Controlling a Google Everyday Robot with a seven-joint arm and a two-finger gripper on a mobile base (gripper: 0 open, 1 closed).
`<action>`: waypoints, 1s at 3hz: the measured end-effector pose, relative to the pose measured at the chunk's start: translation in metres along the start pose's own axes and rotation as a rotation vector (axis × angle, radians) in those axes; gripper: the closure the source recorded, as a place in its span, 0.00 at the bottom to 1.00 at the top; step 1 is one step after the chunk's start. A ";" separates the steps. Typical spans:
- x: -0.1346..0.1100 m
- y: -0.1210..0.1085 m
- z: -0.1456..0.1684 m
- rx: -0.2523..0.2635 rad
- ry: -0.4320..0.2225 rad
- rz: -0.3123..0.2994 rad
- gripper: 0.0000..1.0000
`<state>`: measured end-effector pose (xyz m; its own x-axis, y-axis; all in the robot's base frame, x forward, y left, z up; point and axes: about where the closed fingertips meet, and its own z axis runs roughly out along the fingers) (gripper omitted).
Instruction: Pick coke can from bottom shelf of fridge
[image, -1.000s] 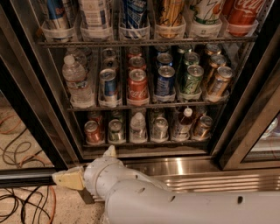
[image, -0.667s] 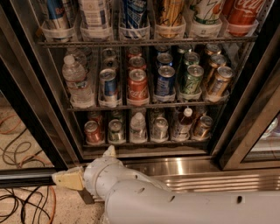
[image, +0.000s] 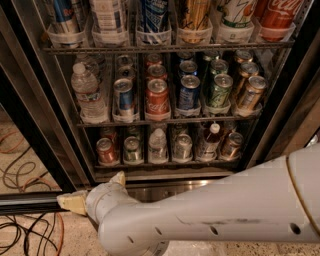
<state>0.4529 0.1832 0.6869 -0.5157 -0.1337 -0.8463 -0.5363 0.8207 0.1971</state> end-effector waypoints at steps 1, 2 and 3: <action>0.000 0.000 0.000 0.000 0.000 0.000 0.00; 0.003 -0.009 0.021 0.003 -0.028 0.039 0.00; 0.022 -0.020 0.056 0.044 -0.053 0.111 0.00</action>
Offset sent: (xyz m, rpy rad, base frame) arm 0.0586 0.0122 -0.0557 0.1372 0.0016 -0.0978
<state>0.4895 0.1952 0.6365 -0.5338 -0.0120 -0.8455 -0.4474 0.8525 0.2703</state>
